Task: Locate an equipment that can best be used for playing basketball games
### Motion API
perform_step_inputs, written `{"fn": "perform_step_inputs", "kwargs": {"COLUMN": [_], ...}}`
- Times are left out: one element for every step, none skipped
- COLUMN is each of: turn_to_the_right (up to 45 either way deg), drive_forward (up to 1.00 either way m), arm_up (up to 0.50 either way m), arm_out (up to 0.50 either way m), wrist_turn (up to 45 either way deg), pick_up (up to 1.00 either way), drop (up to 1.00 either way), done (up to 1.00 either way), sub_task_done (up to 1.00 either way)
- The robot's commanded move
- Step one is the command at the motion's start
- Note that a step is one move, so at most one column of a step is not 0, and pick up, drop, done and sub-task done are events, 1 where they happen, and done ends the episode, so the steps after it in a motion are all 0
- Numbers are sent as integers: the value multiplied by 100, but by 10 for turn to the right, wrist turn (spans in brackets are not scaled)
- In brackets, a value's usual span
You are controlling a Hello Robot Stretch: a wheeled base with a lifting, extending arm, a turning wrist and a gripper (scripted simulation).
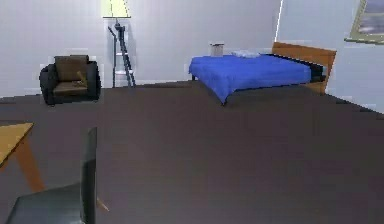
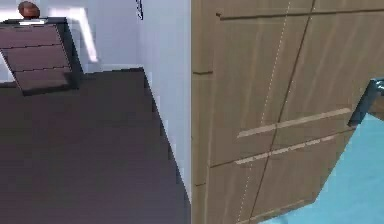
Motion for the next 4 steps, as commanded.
{"fn": "perform_step_inputs", "kwargs": {"turn_to_the_right": [390, 0, 270, 0], "drive_forward": [0, 35, 0, 100], "arm_up": [0, 0, 0, 0], "arm_out": [0, 0, 0, 0], "wrist_turn": [0, 0, 0, 0], "pick_up": [0, 0, 0, 0], "drop": [0, 0, 0, 0], "done": [0, 0, 0, 0], "sub_task_done": [0, 0, 0, 0]}}
